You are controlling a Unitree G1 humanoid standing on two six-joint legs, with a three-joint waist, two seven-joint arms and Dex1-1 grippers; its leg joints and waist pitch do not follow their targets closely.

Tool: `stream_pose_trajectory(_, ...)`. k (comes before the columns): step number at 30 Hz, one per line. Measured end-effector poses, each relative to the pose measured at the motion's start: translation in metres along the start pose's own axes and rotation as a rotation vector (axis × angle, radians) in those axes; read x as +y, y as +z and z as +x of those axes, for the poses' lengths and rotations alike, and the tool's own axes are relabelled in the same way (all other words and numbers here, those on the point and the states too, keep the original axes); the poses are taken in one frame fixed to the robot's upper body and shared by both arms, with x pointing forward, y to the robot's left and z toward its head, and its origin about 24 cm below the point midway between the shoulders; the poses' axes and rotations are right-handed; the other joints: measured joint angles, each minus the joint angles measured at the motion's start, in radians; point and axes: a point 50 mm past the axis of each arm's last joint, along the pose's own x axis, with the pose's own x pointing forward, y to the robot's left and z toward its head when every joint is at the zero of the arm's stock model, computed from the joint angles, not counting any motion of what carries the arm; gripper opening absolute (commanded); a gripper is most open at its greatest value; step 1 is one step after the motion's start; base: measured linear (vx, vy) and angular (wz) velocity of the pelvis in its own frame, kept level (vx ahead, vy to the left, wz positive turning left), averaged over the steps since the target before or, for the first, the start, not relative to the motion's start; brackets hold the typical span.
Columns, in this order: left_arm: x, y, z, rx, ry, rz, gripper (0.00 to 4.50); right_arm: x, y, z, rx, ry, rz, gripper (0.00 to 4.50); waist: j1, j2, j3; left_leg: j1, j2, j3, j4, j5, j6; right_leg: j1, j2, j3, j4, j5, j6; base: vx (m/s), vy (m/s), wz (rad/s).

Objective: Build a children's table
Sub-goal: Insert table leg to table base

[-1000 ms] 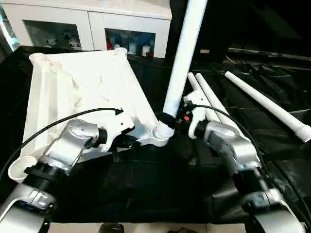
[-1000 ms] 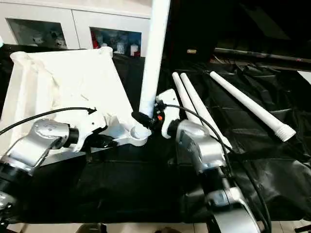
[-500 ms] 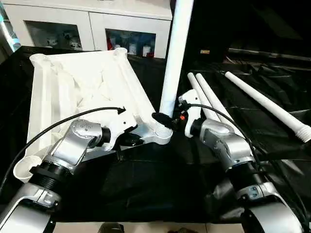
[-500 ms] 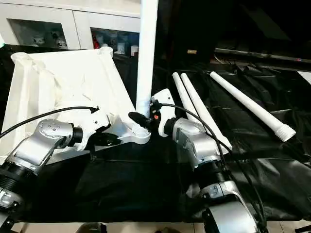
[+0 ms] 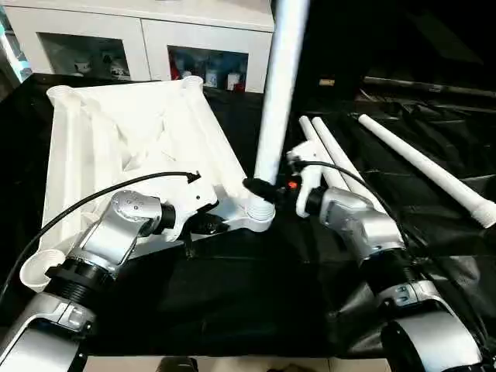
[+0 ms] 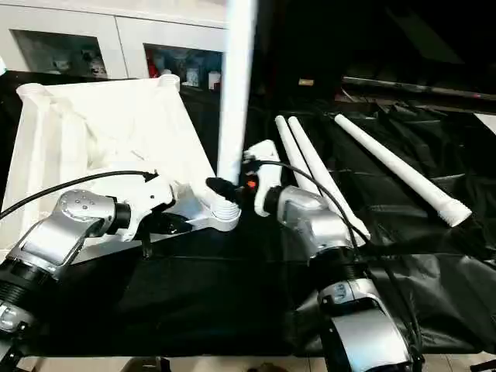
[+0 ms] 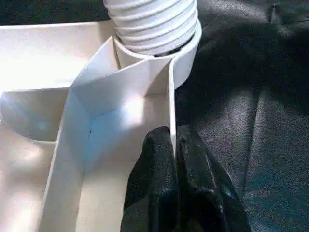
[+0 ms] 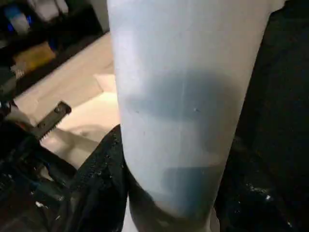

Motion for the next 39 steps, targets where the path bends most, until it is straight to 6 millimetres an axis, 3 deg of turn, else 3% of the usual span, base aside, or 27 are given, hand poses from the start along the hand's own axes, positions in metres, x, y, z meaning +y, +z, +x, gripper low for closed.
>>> stream_pose_trajectory(8,-0.001,0.000,0.001,0.002,-0.012,-0.001,0.00,-0.003,-0.017,-0.013,-0.107,0.002,0.072,1.91,-0.001,0.001,0.000,0.001,0.000,0.000,-0.001,0.000,0.000,0.001,0.000,0.000,0.000,-0.003,0.004,0.000,0.000,0.00)
stream_pose_trajectory(10,-0.001,-0.001,0.002,0.002,-0.012,0.000,0.00,-0.002,-0.021,-0.015,-0.123,-0.001,0.059,1.91,0.000,0.005,-0.001,0.001,0.000,-0.001,-0.001,0.000,0.000,0.002,0.000,-0.001,-0.001,-0.003,0.005,0.000,0.000,0.00)
stream_pose_trajectory(12,-0.001,-0.003,0.003,0.002,-0.014,-0.008,0.00,-0.002,-0.026,-0.019,-0.143,-0.005,0.026,1.90,0.000,0.013,-0.004,0.001,-0.001,-0.001,-0.001,0.000,0.000,0.003,-0.001,-0.001,-0.002,-0.003,0.005,0.000,0.000,0.00)
stream_pose_trajectory(17,0.001,-0.003,0.004,0.002,-0.014,-0.009,0.00,0.004,-0.029,-0.019,-0.137,0.006,-0.115,1.90,0.000,0.015,-0.006,0.001,-0.001,-0.001,-0.001,0.000,0.000,0.004,-0.002,-0.001,-0.002,-0.003,0.005,0.000,0.000,0.00)
stream_pose_trajectory(28,0.002,-0.004,0.005,0.001,-0.018,-0.011,0.00,0.006,-0.024,-0.016,-0.056,0.051,-0.286,1.90,-0.007,0.015,-0.006,0.001,-0.001,-0.002,-0.001,0.000,0.000,0.003,-0.002,-0.002,-0.004,-0.003,0.006,0.000,0.000,0.00)
stream_pose_trajectory(39,0.004,-0.007,-0.001,0.021,-0.018,0.005,0.00,0.004,-0.010,0.000,0.082,0.158,-0.350,1.89,-0.032,0.003,-0.008,0.001,-0.001,-0.003,-0.003,0.000,0.000,0.004,-0.002,-0.003,-0.011,-0.003,0.006,0.000,0.000,0.00)
